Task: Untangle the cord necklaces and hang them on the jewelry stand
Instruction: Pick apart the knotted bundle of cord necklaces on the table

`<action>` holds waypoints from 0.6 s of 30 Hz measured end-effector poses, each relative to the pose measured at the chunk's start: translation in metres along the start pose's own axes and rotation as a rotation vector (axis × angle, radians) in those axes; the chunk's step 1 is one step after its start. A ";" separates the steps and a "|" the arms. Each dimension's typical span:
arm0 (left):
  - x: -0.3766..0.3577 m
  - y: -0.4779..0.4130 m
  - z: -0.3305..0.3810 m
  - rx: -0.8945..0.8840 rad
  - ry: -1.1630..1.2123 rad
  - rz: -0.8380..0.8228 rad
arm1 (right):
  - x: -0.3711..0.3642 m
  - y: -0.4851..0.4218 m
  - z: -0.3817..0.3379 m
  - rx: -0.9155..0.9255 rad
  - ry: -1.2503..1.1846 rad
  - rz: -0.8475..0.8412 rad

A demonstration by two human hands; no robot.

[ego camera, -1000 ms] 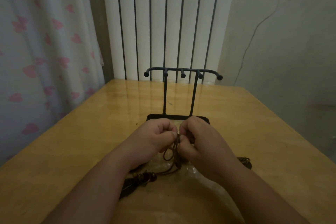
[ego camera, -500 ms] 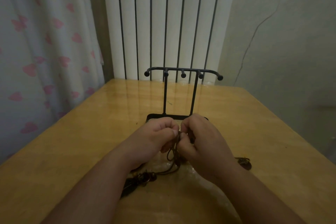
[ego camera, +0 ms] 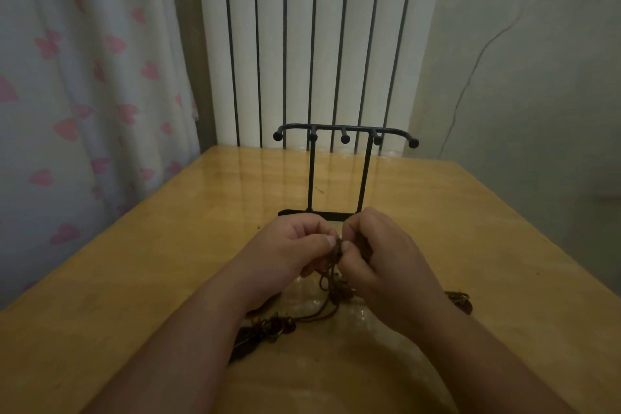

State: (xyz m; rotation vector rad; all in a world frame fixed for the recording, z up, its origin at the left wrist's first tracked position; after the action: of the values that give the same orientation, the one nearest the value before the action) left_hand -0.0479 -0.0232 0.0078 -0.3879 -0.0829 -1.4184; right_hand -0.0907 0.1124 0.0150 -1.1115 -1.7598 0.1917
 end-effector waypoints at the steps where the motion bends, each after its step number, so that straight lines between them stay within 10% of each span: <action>1: 0.001 0.000 0.001 -0.004 0.000 0.005 | 0.000 0.000 -0.001 0.000 -0.001 -0.008; 18: 0.002 0.000 0.006 -0.118 -0.292 0.158 | 0.003 -0.003 -0.001 0.046 0.198 -0.027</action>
State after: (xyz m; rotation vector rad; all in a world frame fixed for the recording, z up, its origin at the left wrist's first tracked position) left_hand -0.0468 -0.0231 0.0139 -0.6838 -0.2015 -1.2071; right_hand -0.0917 0.1126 0.0196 -1.0365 -1.5854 0.1015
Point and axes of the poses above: each hand's wrist, its own y-axis away from the middle knuckle, its own x-axis out of the back of the hand, z = x × y, the point moved 4 cm from there along -y, towards the middle knuckle, and after that the axes turned 2 degrees about z, right-handed, at the moved point
